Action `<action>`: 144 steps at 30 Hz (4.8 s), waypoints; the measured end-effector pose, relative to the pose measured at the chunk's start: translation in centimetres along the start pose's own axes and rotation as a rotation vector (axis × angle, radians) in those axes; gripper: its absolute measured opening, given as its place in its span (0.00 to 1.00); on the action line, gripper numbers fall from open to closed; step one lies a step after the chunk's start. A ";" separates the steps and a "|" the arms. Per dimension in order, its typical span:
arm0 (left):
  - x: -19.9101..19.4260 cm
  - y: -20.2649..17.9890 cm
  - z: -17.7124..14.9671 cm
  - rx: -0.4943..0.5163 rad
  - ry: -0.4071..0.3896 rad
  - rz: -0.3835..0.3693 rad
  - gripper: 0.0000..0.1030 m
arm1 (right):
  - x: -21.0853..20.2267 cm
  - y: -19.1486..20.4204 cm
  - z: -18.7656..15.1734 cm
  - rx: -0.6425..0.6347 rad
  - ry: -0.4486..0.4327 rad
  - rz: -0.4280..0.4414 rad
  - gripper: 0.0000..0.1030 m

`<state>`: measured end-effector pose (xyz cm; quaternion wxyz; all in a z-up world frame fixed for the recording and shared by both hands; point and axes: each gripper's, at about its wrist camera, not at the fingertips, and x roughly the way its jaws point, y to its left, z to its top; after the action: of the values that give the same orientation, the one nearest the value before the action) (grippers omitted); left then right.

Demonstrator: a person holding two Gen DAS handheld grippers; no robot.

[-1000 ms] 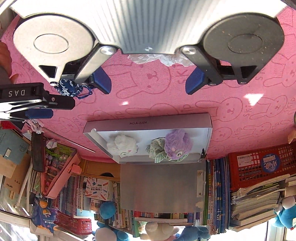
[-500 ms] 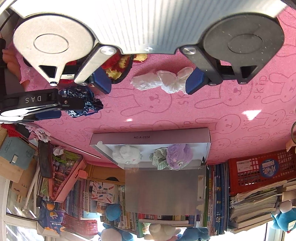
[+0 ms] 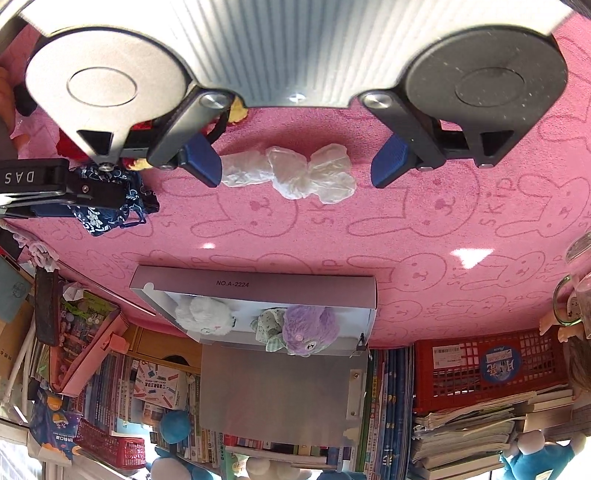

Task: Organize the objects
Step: 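Grasp the blue floral pouch with the right tool while the left tool grasps the white plastic bag, then carry the pouch and bag into the white box and open both tools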

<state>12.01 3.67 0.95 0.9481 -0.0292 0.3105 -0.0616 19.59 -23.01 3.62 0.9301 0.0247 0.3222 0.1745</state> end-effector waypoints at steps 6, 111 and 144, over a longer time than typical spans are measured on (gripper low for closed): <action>0.9 -0.2 0.0 -0.003 0.008 0.013 0.88 | 0.2 0.4 -0.1 -0.020 0.013 0.024 0.98; 10.4 0.5 13.6 -0.050 -0.090 -0.013 0.59 | 8.2 -2.3 11.6 0.058 0.022 -0.022 0.71; 20.2 2.4 15.5 -0.012 -0.041 0.107 0.60 | 16.2 -3.8 14.3 0.075 0.014 -0.060 0.64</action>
<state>37.63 3.60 1.39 0.9561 -0.0195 0.2924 -0.0085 41.31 -20.05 4.71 0.9310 0.0487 0.3357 0.1346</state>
